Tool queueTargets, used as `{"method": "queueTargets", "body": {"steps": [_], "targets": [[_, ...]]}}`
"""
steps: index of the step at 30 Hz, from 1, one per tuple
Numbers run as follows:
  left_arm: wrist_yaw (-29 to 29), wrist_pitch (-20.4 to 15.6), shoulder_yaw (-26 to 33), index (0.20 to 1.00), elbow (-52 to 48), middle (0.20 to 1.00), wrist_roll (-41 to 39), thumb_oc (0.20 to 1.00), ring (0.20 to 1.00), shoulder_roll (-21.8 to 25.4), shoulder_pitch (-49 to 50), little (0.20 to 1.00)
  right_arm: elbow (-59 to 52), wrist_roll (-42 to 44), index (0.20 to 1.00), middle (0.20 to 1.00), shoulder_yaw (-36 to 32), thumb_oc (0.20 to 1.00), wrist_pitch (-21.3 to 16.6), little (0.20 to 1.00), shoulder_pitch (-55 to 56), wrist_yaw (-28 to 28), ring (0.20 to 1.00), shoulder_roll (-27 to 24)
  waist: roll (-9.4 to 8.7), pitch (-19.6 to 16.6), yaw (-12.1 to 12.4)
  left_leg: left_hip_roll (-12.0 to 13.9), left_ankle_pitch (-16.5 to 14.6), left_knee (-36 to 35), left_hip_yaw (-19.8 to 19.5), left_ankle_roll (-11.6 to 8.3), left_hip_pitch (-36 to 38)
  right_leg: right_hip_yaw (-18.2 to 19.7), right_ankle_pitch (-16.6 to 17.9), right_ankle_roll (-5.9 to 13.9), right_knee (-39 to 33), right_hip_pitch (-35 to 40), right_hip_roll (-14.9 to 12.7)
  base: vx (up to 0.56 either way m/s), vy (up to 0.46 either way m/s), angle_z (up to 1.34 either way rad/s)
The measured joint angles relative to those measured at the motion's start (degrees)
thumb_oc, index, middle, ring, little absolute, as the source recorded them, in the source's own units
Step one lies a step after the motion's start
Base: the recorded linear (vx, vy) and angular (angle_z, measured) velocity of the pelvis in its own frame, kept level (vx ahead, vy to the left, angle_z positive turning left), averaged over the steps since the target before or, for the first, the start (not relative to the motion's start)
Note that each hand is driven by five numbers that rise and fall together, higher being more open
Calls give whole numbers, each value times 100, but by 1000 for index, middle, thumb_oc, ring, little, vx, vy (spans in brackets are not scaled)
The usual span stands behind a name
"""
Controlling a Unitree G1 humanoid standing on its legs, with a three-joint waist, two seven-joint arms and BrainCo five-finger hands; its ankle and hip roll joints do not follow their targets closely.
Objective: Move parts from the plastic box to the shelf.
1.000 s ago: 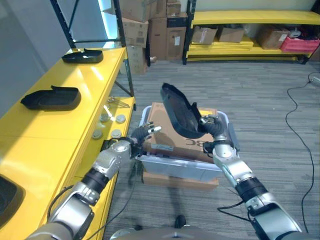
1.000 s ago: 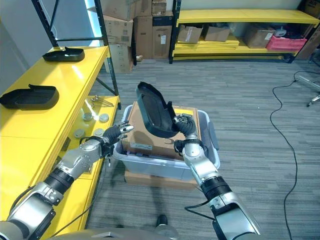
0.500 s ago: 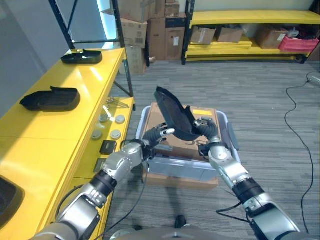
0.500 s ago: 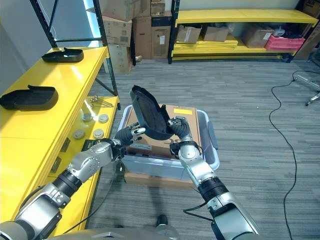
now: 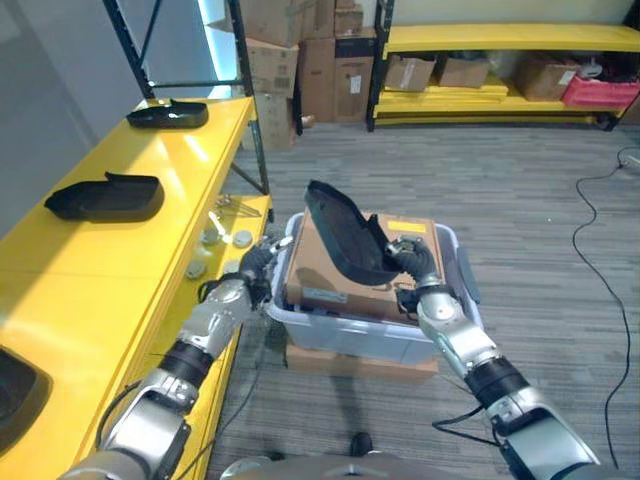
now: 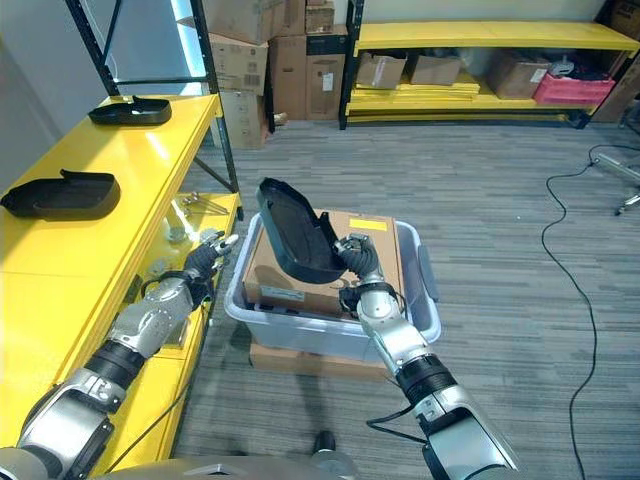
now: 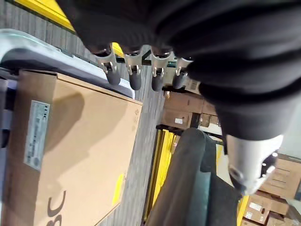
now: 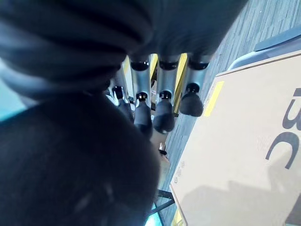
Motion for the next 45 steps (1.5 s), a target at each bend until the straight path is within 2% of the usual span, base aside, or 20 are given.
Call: {"method": "queueTargets", "body": {"steps": [11, 18, 24, 33, 37, 39, 41, 43, 45], "targets": [[-432, 31, -387, 1000, -41, 1000, 239, 1000, 1000, -48, -4, 1000, 1, -222, 200, 200, 18, 200, -1, 200, 0, 167, 200, 140, -3, 2, -32, 0, 2, 0, -8, -1, 5, -15, -2, 3, 0, 10, 0, 0, 0, 0], [-494, 1, -691, 1000, -401, 1000, 329, 1000, 1000, -117, -5, 1000, 5, -220, 200, 200, 230, 200, 0, 200, 0, 339, 200, 148, -6, 3, -57, -1, 2, -2, -6, -1, 9, -12, -3, 4, 0, 10, 1, 0, 0, 0], [-485, -346, -684, 1000, -422, 1000, 259, 1000, 1000, -110, -5, 1000, 3, -220, 200, 200, 297, 200, 0, 200, -2, 370, 200, 159, -6, 4, -63, -1, 2, -2, -1, -1, 12, -8, -2, 4, 0, 10, 1, 0, 0, 0], [-486, -451, -617, 1000, -710, 1000, 172, 1000, 1000, -104, -10, 1000, 77, -220, 200, 200, 353, 200, 1, 200, -2, 359, 200, 213, -6, 4, -27, -1, 2, -3, -4, -1, 14, -9, -4, 5, 0, 11, 0, 22, 3, 0], [-390, -456, -575, 1000, -716, 1000, 253, 1000, 1000, -73, -10, 1000, 395, -218, 200, 200, 341, 200, -7, 200, -7, 184, 200, 260, -6, 3, -30, 0, 2, -41, -5, -2, 99, -10, -23, 16, -1, 78, 1, 92, 18, 0], [-398, -499, -393, 1000, -683, 1000, 327, 1000, 1000, 121, 15, 1000, 391, -211, 200, 200, 149, 200, -7, 200, 6, 62, 200, 114, -7, 4, -30, -1, 6, -88, -6, -3, 91, -14, -27, 15, 0, 48, 0, 64, 29, 0], [-443, -632, -322, 1000, -734, 1000, 331, 1000, 1000, 216, 16, 1000, 393, -204, 200, 200, 130, 200, -4, 200, 5, -54, 200, -62, -7, 8, 24, -2, 6, -77, -19, -2, 42, -29, -30, 18, 1, 18, -4, -55, 6, 3], [-572, -646, -279, 1000, -1198, 1000, 148, 1000, 1000, 385, 12, 1000, 395, -145, 200, 200, -140, 200, -8, 200, -50, -166, 200, -234, -19, 33, 138, -9, -8, 128, -78, 4, -371, -104, -12, 29, 21, -245, -39, -296, -19, 17], [-768, -685, -131, 1000, -1593, 1000, -125, 1000, 1000, 452, -34, 1000, 767, -92, 200, 200, -583, 200, -78, 200, -565, -454, 200, -482, 35, 345, 351, -39, 58, 428, -181, 37, -1019, -162, 182, -57, 98, -715, -63, -441, -76, 24]]}}
